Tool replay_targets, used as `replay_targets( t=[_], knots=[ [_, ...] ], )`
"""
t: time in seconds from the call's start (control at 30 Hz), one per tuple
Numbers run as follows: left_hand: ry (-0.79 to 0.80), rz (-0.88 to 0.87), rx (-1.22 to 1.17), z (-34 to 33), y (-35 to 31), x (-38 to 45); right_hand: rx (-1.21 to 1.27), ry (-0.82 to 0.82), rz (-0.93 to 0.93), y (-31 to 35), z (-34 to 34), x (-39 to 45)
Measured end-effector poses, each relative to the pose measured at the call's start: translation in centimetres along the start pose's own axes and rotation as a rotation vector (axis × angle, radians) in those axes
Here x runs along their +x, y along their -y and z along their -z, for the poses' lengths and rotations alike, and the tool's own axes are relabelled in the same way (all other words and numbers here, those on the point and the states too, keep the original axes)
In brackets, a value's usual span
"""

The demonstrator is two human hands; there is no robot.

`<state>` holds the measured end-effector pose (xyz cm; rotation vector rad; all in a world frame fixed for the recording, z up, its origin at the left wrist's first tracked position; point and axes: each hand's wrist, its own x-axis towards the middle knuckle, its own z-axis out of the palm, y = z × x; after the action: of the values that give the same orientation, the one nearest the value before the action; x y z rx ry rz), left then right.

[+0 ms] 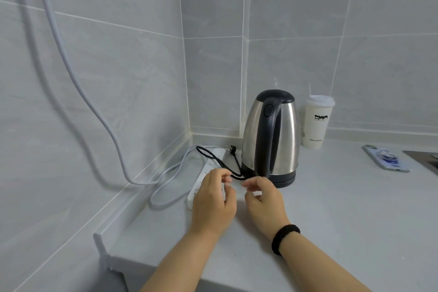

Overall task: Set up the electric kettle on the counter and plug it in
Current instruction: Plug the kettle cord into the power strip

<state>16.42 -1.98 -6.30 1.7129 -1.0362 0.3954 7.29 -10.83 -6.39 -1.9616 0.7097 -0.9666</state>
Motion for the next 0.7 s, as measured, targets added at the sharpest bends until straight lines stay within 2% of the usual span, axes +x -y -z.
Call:
replay_targets(
  t=[0.13, 0.23, 0.37, 0.5, 0.7],
  knots=[
    [0.000, 0.274, -0.149, -1.8, -0.9, 1.6, -0.026, 0.007, -0.039, -0.6, 0.8, 0.2],
    [-0.040, 0.445, -0.262, -3.2, -1.3, 3.1, -0.028, 0.070, -0.042, -0.5, 0.5, 0.3],
    [-0.083, 0.565, -0.341, -4.3, -1.0, 5.1, 0.015, 0.090, -0.046, -0.7, 0.3, 0.6],
    [-0.044, 0.673, -0.427, -4.3, -0.2, 6.7, -0.008, 0.123, -0.027, -0.9, 0.0, 1.1],
    [-0.115, 0.749, -0.706, -4.1, 0.7, 8.0, -0.028, 0.135, -0.009, -0.9, -0.1, 1.2]
  ],
)
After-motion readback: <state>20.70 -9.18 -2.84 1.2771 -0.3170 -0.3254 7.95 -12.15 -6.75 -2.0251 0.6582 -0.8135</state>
